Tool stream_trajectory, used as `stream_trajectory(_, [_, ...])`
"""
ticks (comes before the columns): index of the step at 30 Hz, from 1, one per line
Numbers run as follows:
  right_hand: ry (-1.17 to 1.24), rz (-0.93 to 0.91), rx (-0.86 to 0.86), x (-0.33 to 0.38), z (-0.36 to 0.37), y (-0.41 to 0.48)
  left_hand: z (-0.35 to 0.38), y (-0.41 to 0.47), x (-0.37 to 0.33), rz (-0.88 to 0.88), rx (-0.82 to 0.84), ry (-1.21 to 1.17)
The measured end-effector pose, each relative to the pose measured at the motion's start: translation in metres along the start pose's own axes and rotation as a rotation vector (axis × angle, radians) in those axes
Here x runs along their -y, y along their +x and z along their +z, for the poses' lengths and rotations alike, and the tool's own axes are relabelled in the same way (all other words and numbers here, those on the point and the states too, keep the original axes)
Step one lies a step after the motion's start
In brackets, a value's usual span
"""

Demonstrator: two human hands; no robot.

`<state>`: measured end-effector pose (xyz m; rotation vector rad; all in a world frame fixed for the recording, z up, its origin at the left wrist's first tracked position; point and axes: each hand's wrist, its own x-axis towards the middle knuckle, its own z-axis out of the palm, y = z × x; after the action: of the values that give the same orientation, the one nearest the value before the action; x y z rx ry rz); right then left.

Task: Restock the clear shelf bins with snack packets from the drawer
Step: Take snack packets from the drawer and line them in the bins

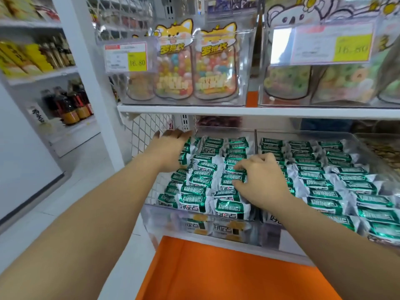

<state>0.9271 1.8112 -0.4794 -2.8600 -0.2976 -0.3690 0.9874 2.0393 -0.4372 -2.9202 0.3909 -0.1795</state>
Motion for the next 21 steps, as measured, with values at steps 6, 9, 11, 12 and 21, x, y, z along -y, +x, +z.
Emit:
stream_trajectory(6, [-0.012,0.001,-0.034,-0.001,0.008,0.001,0.0,0.023,-0.003,0.02,0.137,0.034])
stream_trajectory(9, [-0.002,-0.008,-0.051,-0.001,0.01,0.0,0.004,0.026,-0.004,0.006,0.232,0.032])
stream_trajectory(11, [0.001,-0.015,-0.059,-0.002,0.01,0.0,0.008,0.028,-0.005,-0.015,0.288,0.004])
stream_trajectory(12, [0.003,-0.017,-0.062,-0.002,0.01,0.0,0.011,0.03,-0.005,-0.031,0.312,-0.01])
stream_trajectory(21, [0.039,-0.037,-0.101,-0.004,0.014,-0.001,0.035,0.03,-0.005,-0.098,0.222,0.122])
